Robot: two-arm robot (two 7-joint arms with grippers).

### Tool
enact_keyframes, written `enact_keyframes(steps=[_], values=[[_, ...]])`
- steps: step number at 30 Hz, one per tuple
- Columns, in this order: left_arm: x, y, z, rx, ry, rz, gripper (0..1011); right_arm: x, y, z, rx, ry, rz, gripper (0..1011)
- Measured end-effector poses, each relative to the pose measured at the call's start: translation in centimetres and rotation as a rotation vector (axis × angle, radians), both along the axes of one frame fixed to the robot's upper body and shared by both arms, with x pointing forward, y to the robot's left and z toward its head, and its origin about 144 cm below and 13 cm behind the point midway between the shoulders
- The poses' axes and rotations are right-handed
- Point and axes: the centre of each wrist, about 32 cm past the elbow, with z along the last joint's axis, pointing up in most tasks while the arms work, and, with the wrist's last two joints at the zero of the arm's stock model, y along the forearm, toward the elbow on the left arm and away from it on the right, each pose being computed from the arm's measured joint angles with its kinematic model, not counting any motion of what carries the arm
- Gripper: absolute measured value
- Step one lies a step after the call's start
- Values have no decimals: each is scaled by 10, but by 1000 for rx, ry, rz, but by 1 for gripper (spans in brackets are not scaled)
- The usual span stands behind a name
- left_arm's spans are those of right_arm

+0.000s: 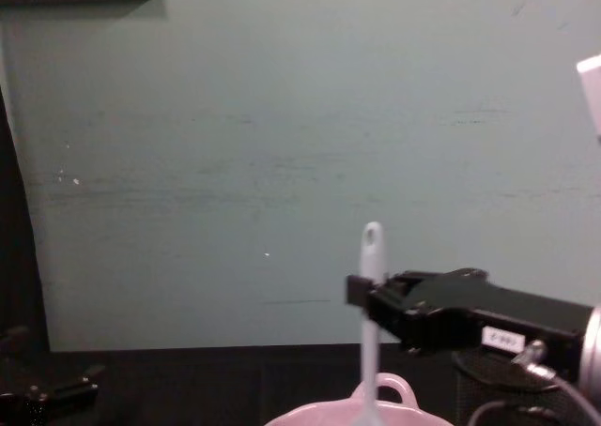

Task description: Use the one hand to pick up the spoon and stir the clear water in the bowl.

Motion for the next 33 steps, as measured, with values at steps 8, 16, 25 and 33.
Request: enact_keyframes(steps=[8,16,25,33], values=[[0,0,0,0,0,0,1005,-7,23,-1,4,5,78,112],[0,0,0,0,0,0,1005,1,32,-7,35,16,74,112],[0,0,0,0,0,0,1005,18,23,-13,35,27,-6,112],[0,0,0,0,0,0,1005,22,2,-8,30,6,-75,112]])
